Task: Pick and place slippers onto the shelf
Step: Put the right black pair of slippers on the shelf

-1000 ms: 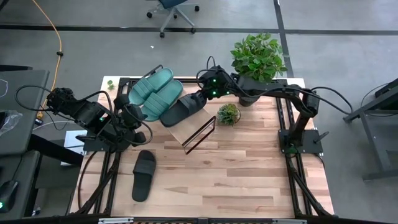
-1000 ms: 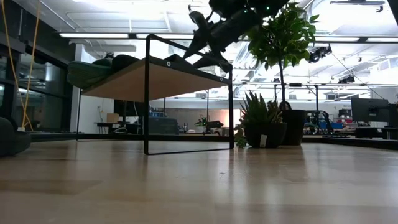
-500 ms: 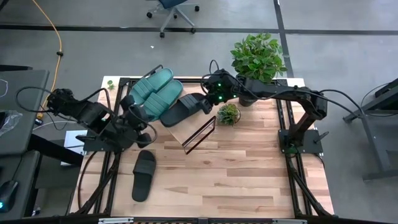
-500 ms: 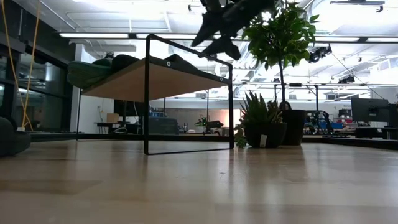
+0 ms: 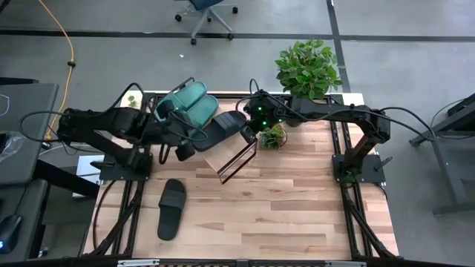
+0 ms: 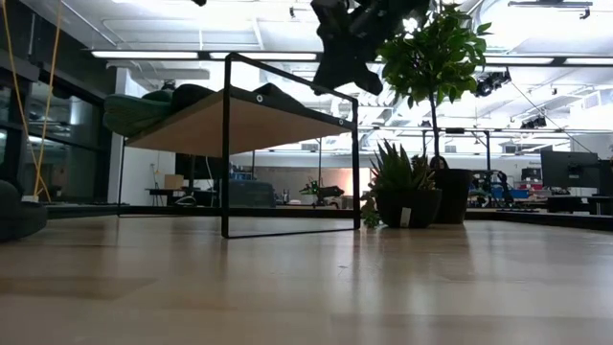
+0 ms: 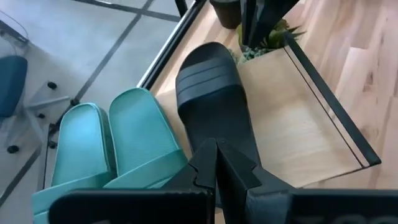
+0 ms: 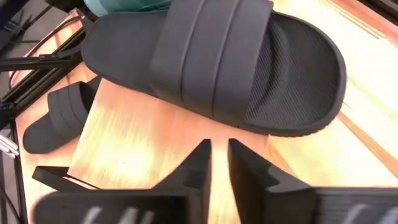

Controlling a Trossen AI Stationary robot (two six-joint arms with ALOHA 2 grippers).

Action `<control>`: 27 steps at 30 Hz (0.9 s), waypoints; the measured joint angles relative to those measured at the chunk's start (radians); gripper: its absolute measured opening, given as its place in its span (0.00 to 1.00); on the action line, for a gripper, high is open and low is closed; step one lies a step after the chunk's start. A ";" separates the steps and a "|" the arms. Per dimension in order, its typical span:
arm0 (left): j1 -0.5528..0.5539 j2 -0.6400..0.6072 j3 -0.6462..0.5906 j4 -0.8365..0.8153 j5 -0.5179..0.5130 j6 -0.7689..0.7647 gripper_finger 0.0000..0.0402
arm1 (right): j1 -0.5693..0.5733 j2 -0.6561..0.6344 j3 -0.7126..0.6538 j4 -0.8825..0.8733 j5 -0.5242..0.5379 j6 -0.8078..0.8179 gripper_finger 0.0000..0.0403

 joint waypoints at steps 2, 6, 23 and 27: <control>0.022 -0.001 0.000 0.000 0.024 0.009 0.00 | 0.000 0.002 0.000 0.002 0.000 -0.004 0.05; 0.044 -0.001 0.000 -0.008 0.044 0.013 0.00 | -0.001 0.003 0.000 0.019 -0.011 -0.010 0.00; 0.022 -0.001 0.000 -0.271 0.355 0.075 0.00 | -0.049 0.037 0.000 0.126 -0.067 -0.017 0.00; 0.022 -0.003 -0.014 -0.251 0.371 0.128 0.00 | -0.061 0.037 0.000 0.126 -0.053 -0.018 0.00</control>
